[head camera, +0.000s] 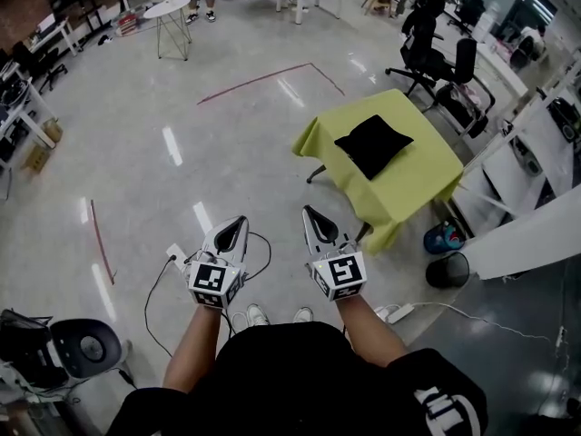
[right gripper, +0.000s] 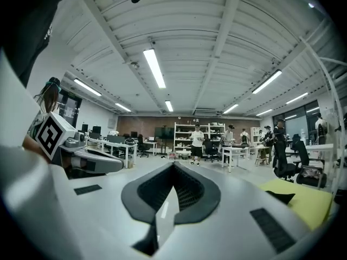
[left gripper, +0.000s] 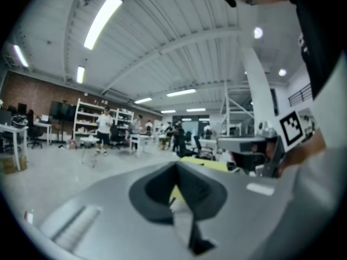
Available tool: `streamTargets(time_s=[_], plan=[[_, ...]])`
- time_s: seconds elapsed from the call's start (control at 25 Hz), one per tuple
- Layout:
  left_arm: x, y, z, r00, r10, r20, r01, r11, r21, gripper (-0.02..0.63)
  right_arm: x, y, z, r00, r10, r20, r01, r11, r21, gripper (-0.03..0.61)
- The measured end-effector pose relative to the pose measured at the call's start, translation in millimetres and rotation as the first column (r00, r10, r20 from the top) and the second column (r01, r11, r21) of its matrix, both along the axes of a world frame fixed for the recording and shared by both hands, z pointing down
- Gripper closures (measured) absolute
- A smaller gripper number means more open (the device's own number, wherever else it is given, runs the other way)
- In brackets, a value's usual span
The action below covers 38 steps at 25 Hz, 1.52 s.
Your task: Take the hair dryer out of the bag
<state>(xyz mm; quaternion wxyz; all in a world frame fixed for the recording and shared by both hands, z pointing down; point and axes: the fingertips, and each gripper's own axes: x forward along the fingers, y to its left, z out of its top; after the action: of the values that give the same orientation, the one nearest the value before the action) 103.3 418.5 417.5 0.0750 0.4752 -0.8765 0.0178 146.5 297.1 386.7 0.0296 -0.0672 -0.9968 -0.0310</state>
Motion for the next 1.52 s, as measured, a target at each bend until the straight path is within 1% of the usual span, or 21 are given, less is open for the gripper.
streamTargets(time_s=[0.16, 0.28, 0.32, 0.44, 0.52, 0.68, 0.76, 0.88, 1.04, 1.16, 1.28, 1.4, 1.52], plan=[[1, 7, -3, 1.0, 0.003, -0.012, -0.003, 1.0, 0.006, 0.607, 1, 13, -5, 1.0, -0.02, 0.024, 0.02, 0.999, -0.026, 0.572], [4, 9, -12, 0.999, 0.017, -0.05, -0.016, 0.999, 0.031, 0.607, 0, 21, -7, 0.999, -0.025, 0.026, 0.026, 0.999, -0.03, 0.572], [3, 11, -13, 0.999, 0.017, -0.05, -0.015, 0.999, 0.035, 0.607, -1, 23, -8, 0.999, -0.023, 0.029, 0.024, 0.999, -0.028, 0.572], [-5, 20, -11, 1.0, -0.007, -0.004, 0.007, 0.999, 0.041, 0.607, -3, 26, -11, 0.999, -0.011, 0.037, 0.012, 1.0, -0.024, 0.572], [-9, 26, -13, 1.0, -0.011, 0.014, 0.01, 0.999, 0.041, 0.607, -3, 29, -12, 0.999, 0.001, 0.039, 0.0, 1.0, -0.024, 0.572], [-12, 35, -15, 1.0, -0.009, 0.007, 0.009, 0.999, 0.035, 0.607, 2, 34, -13, 0.998, 0.027, 0.048, -0.025, 0.999, -0.033, 0.572], [-11, 39, -15, 1.0, 0.009, 0.003, -0.009, 0.999, 0.042, 0.607, 4, 40, -10, 0.998, 0.031, 0.05, -0.029, 0.999, -0.035, 0.572], [-14, 42, -16, 0.999, 0.035, -0.023, -0.034, 0.998, 0.058, 0.607, 1, 48, -8, 0.999, 0.031, 0.045, -0.03, 0.999, -0.02, 0.572], [-19, 44, -13, 0.999, 0.046, 0.017, -0.047, 0.998, 0.045, 0.607, -5, 54, -8, 0.999, 0.03, 0.038, -0.03, 0.999, -0.012, 0.572], [-21, 45, -16, 0.998, 0.064, 0.01, -0.064, 0.997, 0.052, 0.607, -9, 59, -13, 0.998, 0.041, 0.048, -0.042, 0.999, 0.01, 0.572], [-20, 45, -31, 0.996, 0.093, -0.012, -0.092, 0.993, 0.072, 0.607, -10, 64, -21, 0.997, 0.05, 0.059, -0.052, 0.998, 0.021, 0.572], [-22, 45, -34, 0.994, 0.106, 0.001, -0.106, 0.992, 0.07, 0.607, -10, 63, -20, 0.996, 0.065, 0.057, -0.066, 0.998, 0.018, 0.572], [-23, 43, -24, 0.993, 0.114, 0.016, -0.114, 0.992, 0.056, 0.607, -8, 59, -17, 0.996, 0.077, 0.05, -0.078, 0.997, 0.024, 0.572]])
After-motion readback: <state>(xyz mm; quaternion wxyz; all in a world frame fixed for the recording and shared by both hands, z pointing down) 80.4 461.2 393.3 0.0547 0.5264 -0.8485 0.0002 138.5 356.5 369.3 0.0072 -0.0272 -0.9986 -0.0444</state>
